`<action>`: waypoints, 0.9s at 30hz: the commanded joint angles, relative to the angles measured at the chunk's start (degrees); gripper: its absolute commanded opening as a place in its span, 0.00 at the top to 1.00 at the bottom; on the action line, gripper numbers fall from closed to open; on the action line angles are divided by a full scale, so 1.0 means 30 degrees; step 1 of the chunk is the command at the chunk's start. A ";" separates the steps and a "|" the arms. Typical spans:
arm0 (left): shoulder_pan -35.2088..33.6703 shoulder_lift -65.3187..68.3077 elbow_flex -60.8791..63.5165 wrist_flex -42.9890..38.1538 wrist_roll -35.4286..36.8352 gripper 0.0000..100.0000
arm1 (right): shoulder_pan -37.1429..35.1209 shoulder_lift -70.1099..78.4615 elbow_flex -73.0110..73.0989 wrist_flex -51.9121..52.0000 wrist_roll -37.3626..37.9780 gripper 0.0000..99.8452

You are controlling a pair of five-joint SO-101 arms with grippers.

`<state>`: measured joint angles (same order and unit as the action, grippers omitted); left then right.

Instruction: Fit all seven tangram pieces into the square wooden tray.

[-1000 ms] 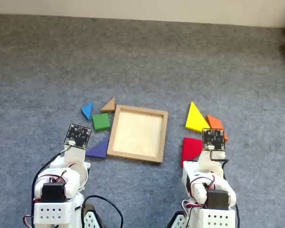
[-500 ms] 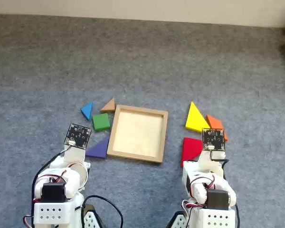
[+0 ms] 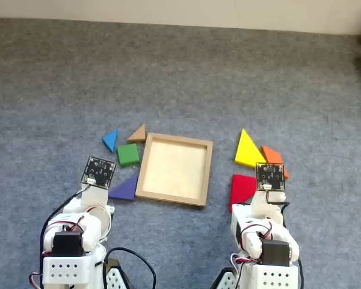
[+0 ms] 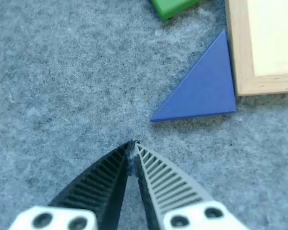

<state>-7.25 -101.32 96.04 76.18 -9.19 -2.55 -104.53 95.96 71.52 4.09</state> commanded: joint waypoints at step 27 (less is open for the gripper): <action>-0.2154 -0.1216 0.0396 0.0176 -0.0029 0.99 | 0.0190 -0.0278 0.2388 0.0073 -0.0029 0.99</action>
<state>-8.13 -101.32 96.04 76.18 -9.19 -2.55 -104.53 95.96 71.52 4.09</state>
